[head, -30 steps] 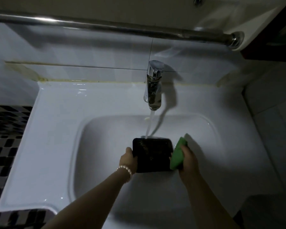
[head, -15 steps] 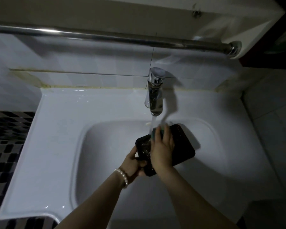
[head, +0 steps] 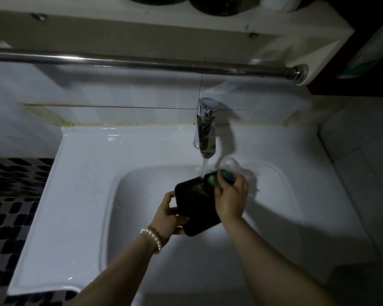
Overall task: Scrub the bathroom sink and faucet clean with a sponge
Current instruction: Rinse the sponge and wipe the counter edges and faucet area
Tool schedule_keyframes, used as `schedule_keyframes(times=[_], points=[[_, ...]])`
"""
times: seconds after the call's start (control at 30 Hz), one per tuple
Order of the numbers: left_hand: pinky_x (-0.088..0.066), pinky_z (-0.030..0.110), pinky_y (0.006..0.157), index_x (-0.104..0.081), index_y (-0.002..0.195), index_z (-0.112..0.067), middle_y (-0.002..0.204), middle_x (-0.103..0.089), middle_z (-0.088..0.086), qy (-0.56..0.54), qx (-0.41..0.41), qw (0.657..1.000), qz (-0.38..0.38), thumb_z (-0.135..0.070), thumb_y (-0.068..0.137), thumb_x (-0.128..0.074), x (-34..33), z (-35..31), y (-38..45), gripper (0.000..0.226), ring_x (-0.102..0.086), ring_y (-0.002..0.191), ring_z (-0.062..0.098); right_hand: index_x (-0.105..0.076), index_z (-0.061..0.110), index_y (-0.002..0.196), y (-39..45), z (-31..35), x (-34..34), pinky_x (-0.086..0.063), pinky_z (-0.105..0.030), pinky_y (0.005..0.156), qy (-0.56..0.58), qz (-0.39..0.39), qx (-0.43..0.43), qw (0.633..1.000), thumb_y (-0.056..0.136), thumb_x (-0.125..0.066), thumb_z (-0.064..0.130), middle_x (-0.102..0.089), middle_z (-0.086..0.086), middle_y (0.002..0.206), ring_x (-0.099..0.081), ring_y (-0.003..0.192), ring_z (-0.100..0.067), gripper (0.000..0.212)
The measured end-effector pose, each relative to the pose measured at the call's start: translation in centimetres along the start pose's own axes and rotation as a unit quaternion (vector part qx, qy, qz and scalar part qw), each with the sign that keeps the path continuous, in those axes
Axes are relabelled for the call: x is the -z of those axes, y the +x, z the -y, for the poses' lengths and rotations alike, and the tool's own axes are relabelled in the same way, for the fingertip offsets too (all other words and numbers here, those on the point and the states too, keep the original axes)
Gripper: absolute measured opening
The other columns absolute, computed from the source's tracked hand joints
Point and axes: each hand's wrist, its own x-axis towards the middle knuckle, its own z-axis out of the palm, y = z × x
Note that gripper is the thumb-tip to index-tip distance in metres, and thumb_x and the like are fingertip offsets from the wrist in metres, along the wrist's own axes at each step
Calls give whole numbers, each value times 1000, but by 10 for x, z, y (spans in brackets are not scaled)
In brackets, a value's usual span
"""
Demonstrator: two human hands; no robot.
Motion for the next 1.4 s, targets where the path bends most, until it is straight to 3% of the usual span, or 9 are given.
schedule_keyframes(times=[0.3, 0.43, 0.53, 0.8, 0.93, 1.1, 1.23, 1.33, 1.4], points=[[-58, 45, 61, -43, 118, -23, 86, -63, 21, -68, -22, 996, -47, 16, 83, -51, -10, -6, 0, 53, -64, 75, 33, -63, 24, 118, -49, 31, -13, -34, -19, 95, 198, 108, -9, 974, 88, -60, 13, -44, -3, 124, -42, 116, -20, 33], [-58, 44, 62, -44, 118, -25, 94, -63, 23, -10, -2, 999, -48, 14, 83, -51, -9, 3, -11, 53, -66, 80, 34, -59, 9, 100, -48, 14, 12, -52, -20, 65, 386, 218, -176, 879, 82, -66, 2, -57, -2, 102, -68, 82, -10, 20], [-58, 41, 62, -46, 109, -27, 91, -61, 16, 134, -56, 985, -92, 6, 84, -55, -15, 1, -15, 43, -63, 74, 28, -66, 6, 110, -32, -2, 30, -46, -22, 77, 497, 162, -348, 778, 86, -58, -2, -60, -4, 110, -59, 88, -12, 27], [-45, 27, 70, -52, 112, -24, 104, -55, 2, 540, -274, 790, -102, -14, 84, -54, -36, -10, -38, 30, -56, 86, 23, -56, 7, 117, -17, 10, 69, -52, -55, 78, 693, 228, -442, 522, 75, -63, 61, -57, -27, 119, -55, 107, -46, 69], [-46, 28, 78, -52, 118, -24, 111, -52, 0, 552, -270, 787, -57, -24, 78, -64, -27, -13, -49, 42, -53, 97, 21, -49, 8, 130, -20, 21, 73, -54, -47, 68, 659, 258, -409, 576, 83, -67, 15, -59, -24, 121, -58, 104, -41, 51], [-38, 36, 89, -54, 118, -16, 129, -47, 8, 85, 6, 991, -100, -26, 89, -53, -22, -36, -55, 31, -46, 110, 21, -55, 6, 126, -22, 15, 78, -53, -45, 79, 660, 304, -362, 583, 67, -67, 14, -65, -21, 115, -61, 106, -37, 61], [-56, 42, 69, -48, 122, 3, 113, -63, 19, -93, 138, 984, -64, -49, 86, -57, -19, -42, -54, 64, -66, 94, 33, -59, 7, 121, -21, 13, 71, -53, -49, 82, 622, 352, -335, 614, 63, -72, 23, -68, -21, 109, -63, 102, -40, 61], [-55, 41, 57, -52, 114, 5, 94, -68, 22, -180, 137, 973, -52, -23, 89, -59, -25, -39, -54, 39, -68, 77, 34, -60, 10, 121, -17, 18, 64, -47, -54, 95, 611, 357, -338, 621, 76, -69, 45, -64, -20, 118, -59, 111, -40, 58], [-54, 43, 63, -52, 112, 2, 101, -66, 22, -196, 116, 973, -38, -13, 87, -60, -21, -39, -55, 30, -65, 88, 36, -59, 13, 119, -11, 15, 60, -47, -56, 94, 545, 312, -345, 698, 83, -55, 60, -64, -16, 118, -60, 107, -37, 59]])
